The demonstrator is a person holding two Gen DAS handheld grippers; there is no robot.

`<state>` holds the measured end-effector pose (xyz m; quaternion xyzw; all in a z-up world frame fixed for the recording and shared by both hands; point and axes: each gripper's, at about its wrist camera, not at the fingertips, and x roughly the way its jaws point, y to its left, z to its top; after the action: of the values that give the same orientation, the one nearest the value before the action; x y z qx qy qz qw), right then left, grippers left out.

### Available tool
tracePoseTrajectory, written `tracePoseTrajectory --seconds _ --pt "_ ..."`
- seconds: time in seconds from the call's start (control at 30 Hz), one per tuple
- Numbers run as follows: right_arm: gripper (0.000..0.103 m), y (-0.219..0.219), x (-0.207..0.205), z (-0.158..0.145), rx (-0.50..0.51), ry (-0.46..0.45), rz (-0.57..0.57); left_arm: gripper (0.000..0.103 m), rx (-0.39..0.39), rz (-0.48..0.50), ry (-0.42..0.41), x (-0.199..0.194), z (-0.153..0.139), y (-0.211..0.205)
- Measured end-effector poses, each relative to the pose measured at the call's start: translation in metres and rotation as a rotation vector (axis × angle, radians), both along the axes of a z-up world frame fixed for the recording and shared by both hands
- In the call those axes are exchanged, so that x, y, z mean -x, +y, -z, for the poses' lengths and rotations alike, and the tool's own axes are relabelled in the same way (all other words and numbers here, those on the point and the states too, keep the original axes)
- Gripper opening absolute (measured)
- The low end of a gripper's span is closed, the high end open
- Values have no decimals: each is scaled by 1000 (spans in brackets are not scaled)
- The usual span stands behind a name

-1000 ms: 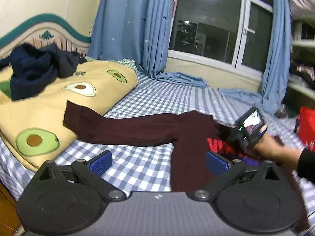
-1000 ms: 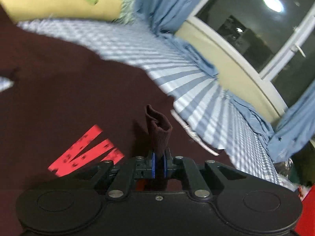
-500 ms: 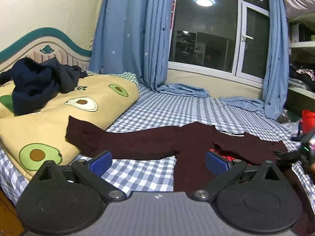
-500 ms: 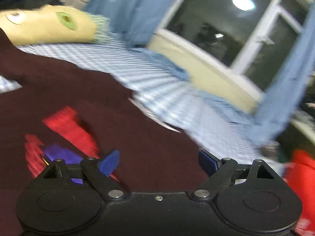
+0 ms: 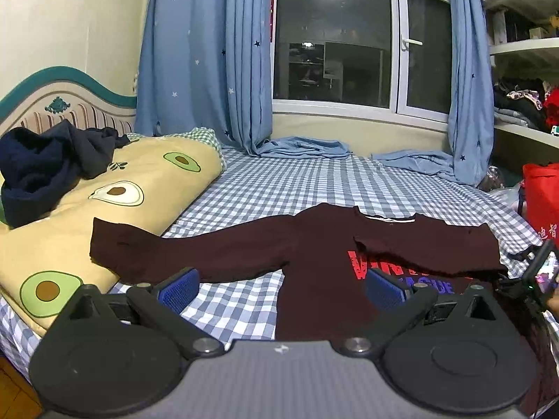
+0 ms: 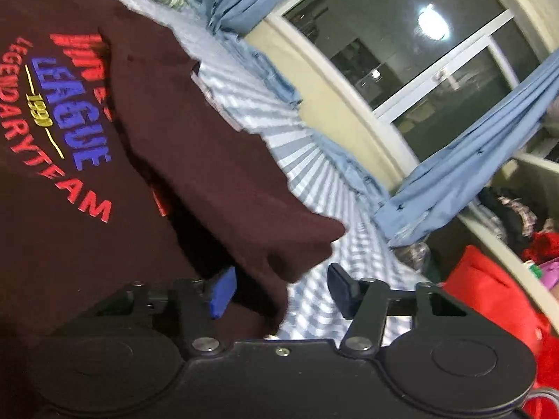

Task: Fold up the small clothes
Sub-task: 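Lift the cuff and fold the sleeve across the shirt front with the right gripper, then lay the sleeve down and fold that side panel inward with the right gripper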

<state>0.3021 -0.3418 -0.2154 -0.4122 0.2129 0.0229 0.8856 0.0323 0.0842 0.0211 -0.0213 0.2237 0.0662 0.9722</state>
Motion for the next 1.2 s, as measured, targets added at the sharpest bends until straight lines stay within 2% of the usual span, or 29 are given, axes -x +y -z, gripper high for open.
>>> tracePoseTrajectory --seconds 0.03,0.07,0.1,0.13,0.23,0.3,0.37,0.4,0.43,0.5,0.57,0.67,0.73,0.8,0.83,0.93,1.03,1.13,1.2 --pt "39 -1 -8 4 0 11 24 102 -1 -2 1 0 -1 -2" --pt "21 -4 -15 6 -2 13 58 102 -3 -3 2 1 -2 -3" --pt "11 -10 -20 6 -25 9 102 102 -6 -5 4 0 -2 -5" --pt "7 -17 -21 4 -79 2 139 102 -10 -7 6 0 -2 -4" --pt "5 -38 -13 -4 -217 -57 240 102 -11 -10 15 -3 -1 -3" --pt "6 -54 -10 -8 -345 -61 303 102 -4 -5 28 -6 0 -3" --pt "6 -67 -16 -3 -468 21 345 102 -5 4 36 -10 1 -5" --pt "5 -70 -23 4 -490 94 361 102 -9 10 36 -12 0 -7" --pt "5 -73 -24 7 -506 107 360 102 -13 14 33 -12 0 -8" --pt "10 -83 -24 1 -576 136 367 102 -23 20 26 -11 -1 -10" --pt "26 -103 -17 -14 -723 175 382 102 -29 18 25 -11 -1 -10" --pt "27 -128 -4 -41 -868 157 354 102 -26 9 40 -16 1 -9" --pt "31 -144 -20 -62 -959 159 286 102 -22 12 44 -21 2 -10" --pt "44 -154 -55 -80 -1031 167 263 102 -25 17 31 -24 1 -14" --pt "56 -157 -78 -86 -1046 174 259 102 -31 17 28 -26 0 -17" --pt "57 -162 -147 -91 -1027 201 279 102 -52 7 36 -30 0 -25" --pt "54 -174 -200 -79 -1048 289 346 102 -72 -1 61 -34 3 -30" --pt "51 -177 -226 -61 -1068 376 388 102 -123 -31 69 -40 5 -34" --pt "46 -176 -235 -50 -1071 415 395 102 -129 -44 73 -46 5 -36"
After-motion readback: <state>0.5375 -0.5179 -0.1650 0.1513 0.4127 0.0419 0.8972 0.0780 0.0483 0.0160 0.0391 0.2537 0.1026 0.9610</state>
